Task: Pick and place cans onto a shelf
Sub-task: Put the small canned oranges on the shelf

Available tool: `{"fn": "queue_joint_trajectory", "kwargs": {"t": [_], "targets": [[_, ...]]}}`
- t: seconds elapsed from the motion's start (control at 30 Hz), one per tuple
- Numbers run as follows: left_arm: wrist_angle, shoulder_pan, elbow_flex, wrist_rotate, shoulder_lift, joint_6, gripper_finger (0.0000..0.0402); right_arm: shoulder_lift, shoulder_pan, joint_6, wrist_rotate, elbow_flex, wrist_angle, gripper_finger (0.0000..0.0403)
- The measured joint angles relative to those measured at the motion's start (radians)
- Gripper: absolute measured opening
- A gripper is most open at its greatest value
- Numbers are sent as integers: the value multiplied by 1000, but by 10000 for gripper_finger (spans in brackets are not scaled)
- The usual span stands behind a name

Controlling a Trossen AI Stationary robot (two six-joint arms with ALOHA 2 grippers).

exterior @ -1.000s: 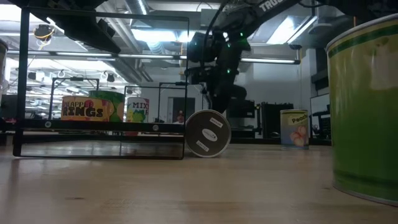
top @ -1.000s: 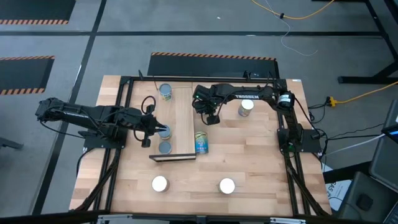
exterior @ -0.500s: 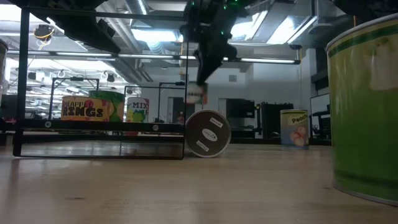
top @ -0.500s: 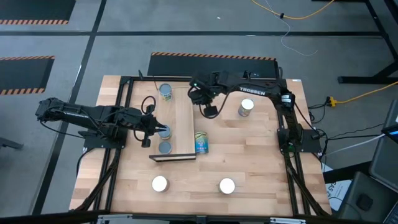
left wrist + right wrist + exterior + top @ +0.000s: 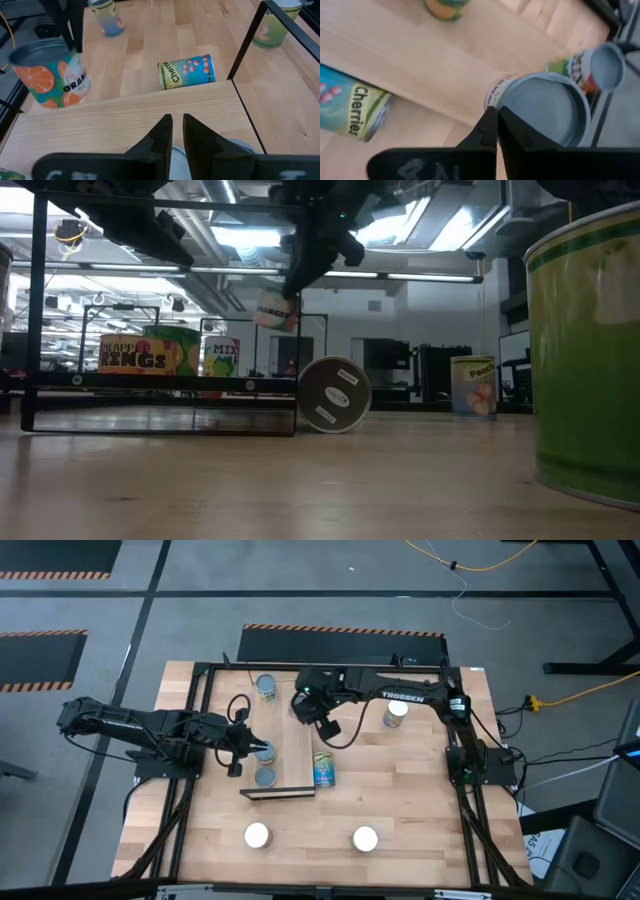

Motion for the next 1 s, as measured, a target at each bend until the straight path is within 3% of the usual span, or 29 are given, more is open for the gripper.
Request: {"fn": "queue_joint_trajectory", "kwargs": {"t": [0.57,1.0], "targets": [[1,0,0,0,0,0,39,139,30,-47,-62,0,184,5],[0,0,0,0,0,-1,39,204,30,-48,-62,1,208,9]]}}
